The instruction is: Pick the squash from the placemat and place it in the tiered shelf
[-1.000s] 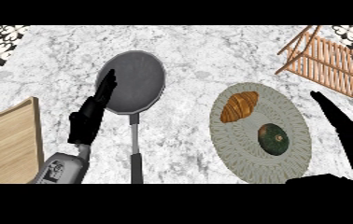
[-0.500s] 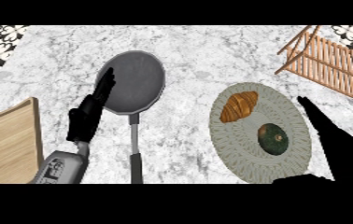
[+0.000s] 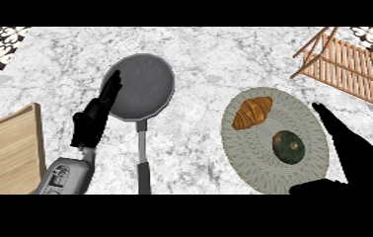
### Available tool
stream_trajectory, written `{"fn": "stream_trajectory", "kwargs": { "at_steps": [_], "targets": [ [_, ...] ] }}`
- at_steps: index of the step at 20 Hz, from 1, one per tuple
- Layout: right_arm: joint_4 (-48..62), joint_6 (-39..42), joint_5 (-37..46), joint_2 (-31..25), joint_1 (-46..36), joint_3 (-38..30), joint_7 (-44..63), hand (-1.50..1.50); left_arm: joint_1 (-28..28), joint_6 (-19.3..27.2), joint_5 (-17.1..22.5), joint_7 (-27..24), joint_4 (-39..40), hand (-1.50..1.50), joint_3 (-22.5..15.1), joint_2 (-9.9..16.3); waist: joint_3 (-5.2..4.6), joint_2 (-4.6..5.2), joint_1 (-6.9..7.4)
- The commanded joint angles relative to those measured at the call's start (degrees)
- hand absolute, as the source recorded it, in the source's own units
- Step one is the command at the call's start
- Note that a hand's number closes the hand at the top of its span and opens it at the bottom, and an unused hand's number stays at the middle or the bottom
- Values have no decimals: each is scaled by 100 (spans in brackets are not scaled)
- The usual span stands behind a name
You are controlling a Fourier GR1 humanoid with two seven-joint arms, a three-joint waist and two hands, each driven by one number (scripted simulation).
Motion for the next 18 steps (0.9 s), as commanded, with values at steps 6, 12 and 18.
{"fn": "stream_trajectory", "kwargs": {
  "at_steps": [6,12,18],
  "targets": [
    [372,208,601,505,-270,43,28,-150,90,-81,-347,269,-324,0,-35,-254,0,-3,6],
    [1061,-150,962,565,0,-107,-853,-150,582,-245,-284,0,-568,0,209,-180,1,-3,12],
    [1152,71,1154,827,-104,-191,-749,-150,268,-345,-406,-125,-167,0,298,-393,0,-2,-1]
  ]
}}
